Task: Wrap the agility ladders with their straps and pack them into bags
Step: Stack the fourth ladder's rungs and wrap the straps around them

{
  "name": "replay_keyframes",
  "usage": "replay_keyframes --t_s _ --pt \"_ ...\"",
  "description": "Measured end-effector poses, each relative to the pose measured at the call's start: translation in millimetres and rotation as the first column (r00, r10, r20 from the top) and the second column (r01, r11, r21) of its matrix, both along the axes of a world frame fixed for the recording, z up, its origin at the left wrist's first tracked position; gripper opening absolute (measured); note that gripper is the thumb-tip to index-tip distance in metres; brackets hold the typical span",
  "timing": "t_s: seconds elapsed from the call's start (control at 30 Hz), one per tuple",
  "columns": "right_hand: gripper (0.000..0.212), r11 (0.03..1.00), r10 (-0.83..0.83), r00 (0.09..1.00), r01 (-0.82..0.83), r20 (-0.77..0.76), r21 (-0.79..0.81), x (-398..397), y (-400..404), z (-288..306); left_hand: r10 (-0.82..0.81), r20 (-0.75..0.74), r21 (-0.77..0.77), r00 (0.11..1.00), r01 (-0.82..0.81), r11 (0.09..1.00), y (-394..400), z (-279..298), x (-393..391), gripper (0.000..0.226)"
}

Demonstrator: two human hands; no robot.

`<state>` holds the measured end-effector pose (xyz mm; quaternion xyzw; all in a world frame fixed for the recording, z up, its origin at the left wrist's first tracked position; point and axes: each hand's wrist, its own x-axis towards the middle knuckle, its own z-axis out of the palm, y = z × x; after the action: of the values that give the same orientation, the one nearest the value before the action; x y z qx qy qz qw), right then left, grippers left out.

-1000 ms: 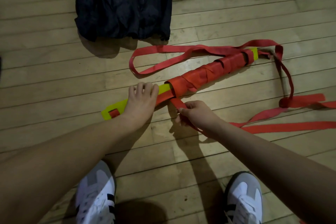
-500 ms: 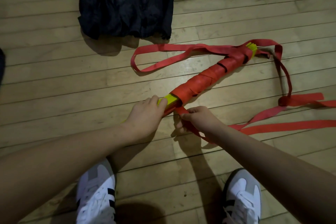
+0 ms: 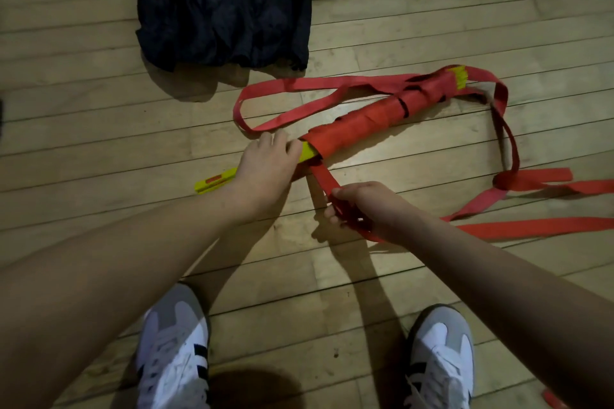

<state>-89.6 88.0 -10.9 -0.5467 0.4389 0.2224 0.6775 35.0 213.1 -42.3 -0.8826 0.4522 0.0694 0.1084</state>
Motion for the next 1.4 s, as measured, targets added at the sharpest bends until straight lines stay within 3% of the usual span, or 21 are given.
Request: replay_keyframes --t_s 0.13,0.23,0.37,0.43,0.6,0.8,0.93,1.2,1.3,1.4 --pt "0.034 0.995 -0.050 0.996 0.056 -0.071 0.083 3 4 -2 -0.170 0.022 -0.063 0.985 0.171 0.983 19 -17 -12 0.023" --pt "0.035 0.991 -0.075 0.992 0.086 -0.099 0.105 0 8 -5 -0.222 -0.088 -0.111 0.971 0.212 0.971 34 -29 -24 0.022" --pt "0.033 0.999 0.035 0.995 -0.032 -0.092 0.042 -10 5 -9 0.026 -0.247 -0.095 0.969 -0.051 0.994 33 -22 -33 0.049" --pt "0.026 0.997 0.072 0.996 -0.072 -0.048 0.007 -14 6 -10 0.099 -0.268 -0.075 0.958 -0.123 0.990 25 -13 -29 0.048" --pt "0.014 0.978 0.177 0.984 -0.172 0.036 -0.114 -11 5 -6 0.173 -0.270 0.000 0.947 -0.180 0.984 8 -1 -16 0.035" --pt "0.014 0.969 0.211 0.973 -0.196 0.089 -0.152 1 5 0 0.199 -0.184 0.017 0.962 -0.200 0.980 -2 4 -3 0.047" --pt "0.020 0.972 0.210 0.975 -0.199 0.079 -0.123 -2 1 2 0.142 -0.050 -0.029 0.989 -0.144 0.989 -1 0 4 0.063" --pt "0.017 0.995 0.083 0.996 -0.081 0.027 -0.058 -13 7 -12 -0.266 0.086 -0.124 0.960 0.275 0.953 33 -21 -15 0.068" --pt "0.020 0.995 0.052 0.998 -0.049 0.031 -0.087 -15 11 -12 -0.314 0.013 -0.120 0.949 0.313 0.942 39 -19 -31 0.061" --pt "0.019 0.991 0.067 0.998 -0.063 0.022 -0.119 -20 11 -13 -0.184 -0.199 -0.097 0.962 0.168 0.981 36 -14 -49 0.045"
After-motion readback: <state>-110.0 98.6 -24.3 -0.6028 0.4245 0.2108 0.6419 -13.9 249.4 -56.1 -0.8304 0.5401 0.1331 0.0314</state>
